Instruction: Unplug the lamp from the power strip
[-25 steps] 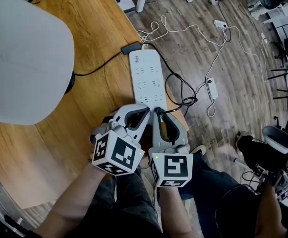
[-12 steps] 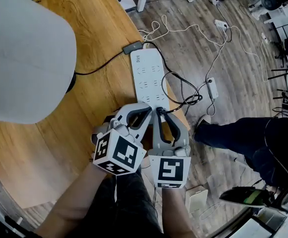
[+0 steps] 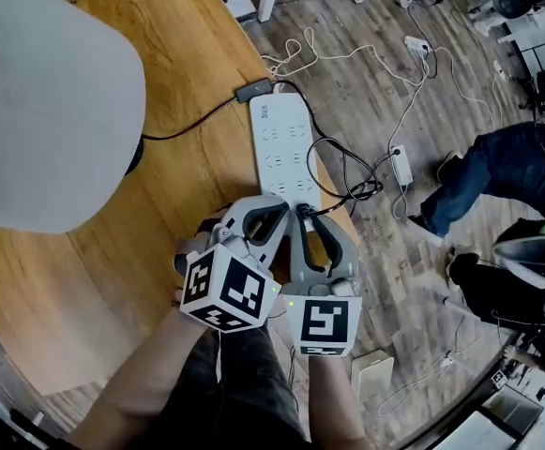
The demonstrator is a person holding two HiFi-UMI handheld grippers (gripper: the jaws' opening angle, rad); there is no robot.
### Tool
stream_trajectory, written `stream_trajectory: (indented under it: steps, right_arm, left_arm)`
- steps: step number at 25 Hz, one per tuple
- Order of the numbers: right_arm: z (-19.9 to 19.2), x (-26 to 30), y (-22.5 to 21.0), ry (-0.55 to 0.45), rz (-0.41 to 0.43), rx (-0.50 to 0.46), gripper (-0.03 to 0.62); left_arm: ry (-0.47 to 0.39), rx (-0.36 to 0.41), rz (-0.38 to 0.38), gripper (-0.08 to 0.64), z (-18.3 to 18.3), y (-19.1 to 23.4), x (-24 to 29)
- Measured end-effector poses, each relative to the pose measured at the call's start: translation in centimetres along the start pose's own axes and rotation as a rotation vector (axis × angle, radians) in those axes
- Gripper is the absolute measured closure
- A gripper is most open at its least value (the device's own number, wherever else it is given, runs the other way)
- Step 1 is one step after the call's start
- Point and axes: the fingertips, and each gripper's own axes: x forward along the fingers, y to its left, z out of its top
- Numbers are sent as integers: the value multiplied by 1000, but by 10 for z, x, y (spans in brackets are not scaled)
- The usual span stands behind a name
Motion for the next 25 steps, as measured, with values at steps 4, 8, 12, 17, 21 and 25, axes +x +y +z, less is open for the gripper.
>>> stream_trajectory:
  steps: [4,8,12,17,21,25]
  right_arm:
    - [-2,-2,-1,-15,9,67,529]
    - [11,-10,-27,-137,55,444,531]
    - [34,-11,-17,-136,88,261,530]
    - [30,-11,-8,-115,114,289,529]
    - [30,-10,-5,-106,129,299,529]
    - [25,-11,3,-87,156,313,528]
  left_arm:
    - [-1,-12,-7,565,0,-1,1]
    - [22,-9,-13,565,2,-3,1]
    - [26,-11,-7,565,1,-4,-1]
    - [-34,-68,-45,565,3,-3,-1]
    - [-93,-105,-32,565,7,2,-12]
    - [-134,-121,34,565,6,8,-32]
